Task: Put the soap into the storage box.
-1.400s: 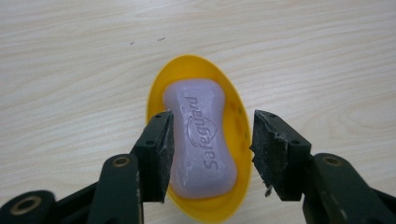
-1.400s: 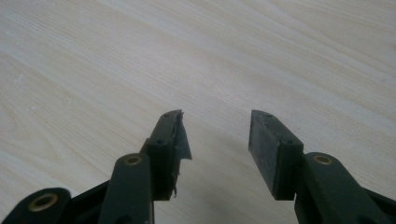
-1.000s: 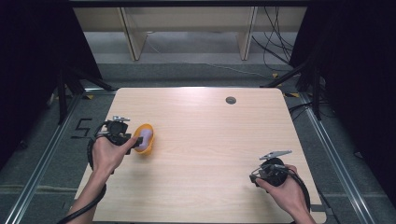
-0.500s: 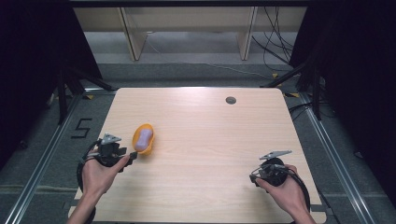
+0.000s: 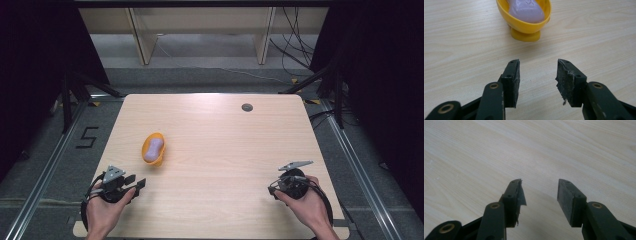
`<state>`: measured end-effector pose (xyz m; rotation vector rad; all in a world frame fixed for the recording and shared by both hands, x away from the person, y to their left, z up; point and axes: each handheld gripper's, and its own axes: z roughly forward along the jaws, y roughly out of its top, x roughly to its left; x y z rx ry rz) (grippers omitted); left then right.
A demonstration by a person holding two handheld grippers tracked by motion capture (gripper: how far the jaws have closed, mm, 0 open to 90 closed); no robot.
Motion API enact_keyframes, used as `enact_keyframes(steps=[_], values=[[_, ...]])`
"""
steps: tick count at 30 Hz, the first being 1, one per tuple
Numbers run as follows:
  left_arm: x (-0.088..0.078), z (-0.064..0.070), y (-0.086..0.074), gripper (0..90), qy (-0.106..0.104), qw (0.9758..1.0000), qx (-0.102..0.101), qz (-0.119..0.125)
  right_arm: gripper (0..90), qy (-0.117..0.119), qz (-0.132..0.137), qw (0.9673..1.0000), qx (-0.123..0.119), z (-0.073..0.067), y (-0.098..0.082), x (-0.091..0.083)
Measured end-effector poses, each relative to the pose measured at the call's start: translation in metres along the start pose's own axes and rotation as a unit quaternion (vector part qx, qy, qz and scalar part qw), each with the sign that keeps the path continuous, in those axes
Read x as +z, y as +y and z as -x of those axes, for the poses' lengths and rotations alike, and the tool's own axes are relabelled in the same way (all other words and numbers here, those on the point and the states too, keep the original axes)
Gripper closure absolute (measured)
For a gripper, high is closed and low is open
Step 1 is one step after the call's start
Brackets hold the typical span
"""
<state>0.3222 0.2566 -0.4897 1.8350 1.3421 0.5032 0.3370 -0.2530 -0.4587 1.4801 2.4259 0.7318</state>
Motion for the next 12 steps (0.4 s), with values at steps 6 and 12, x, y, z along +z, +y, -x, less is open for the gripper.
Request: enact_keyframes(steps=[6,12], values=[[0.0034,-0.0011,-0.0019,53.1,0.0,0.9999,0.014,-0.007,54.3,0.01,-0.005,0.9999,0.01,-0.0008,0.0006,0.0004],[0.0049,-0.0014,-0.002,53.4,0.0,1.0,0.006,0.004,54.1,0.019,0.001,0.9997,0.012,0.0002,-0.0002,0.0014]])
